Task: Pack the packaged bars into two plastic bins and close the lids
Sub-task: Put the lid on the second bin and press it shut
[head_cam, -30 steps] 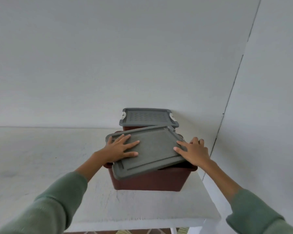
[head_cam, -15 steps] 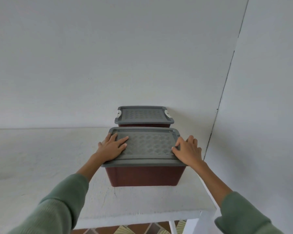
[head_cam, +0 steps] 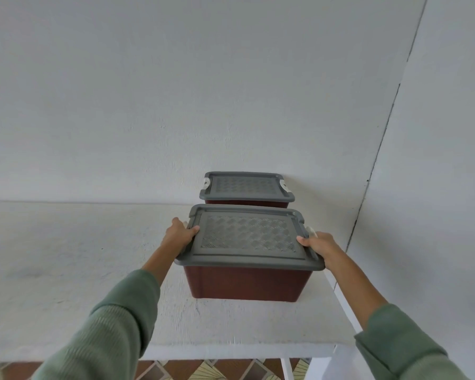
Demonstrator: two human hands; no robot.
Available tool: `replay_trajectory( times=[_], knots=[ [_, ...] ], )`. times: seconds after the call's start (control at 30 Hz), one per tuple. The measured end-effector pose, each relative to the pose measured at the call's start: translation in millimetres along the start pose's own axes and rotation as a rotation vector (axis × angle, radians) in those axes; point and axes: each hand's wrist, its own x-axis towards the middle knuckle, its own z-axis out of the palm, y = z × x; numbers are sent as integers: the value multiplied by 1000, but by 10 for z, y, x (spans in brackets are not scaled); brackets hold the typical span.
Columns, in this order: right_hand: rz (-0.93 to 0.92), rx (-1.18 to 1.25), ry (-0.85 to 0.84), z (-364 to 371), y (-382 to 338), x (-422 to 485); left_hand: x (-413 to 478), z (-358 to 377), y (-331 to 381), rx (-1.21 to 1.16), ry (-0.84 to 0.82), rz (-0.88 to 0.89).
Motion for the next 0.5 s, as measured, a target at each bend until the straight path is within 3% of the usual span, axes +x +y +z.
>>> replay_trajectory(
  times=[0.17, 0.3, 0.5],
  knots=[
    [-261, -441, 108, 59, -38, -91, -84, 41, 2, 206, 188, 162],
    [-454, -845, 191, 118, -20, -198, -167, 201, 79, 670, 311, 320],
    [-506, -1052, 148, 148, -5, -193, -104, 156, 51, 684, 341, 394]
  ],
)
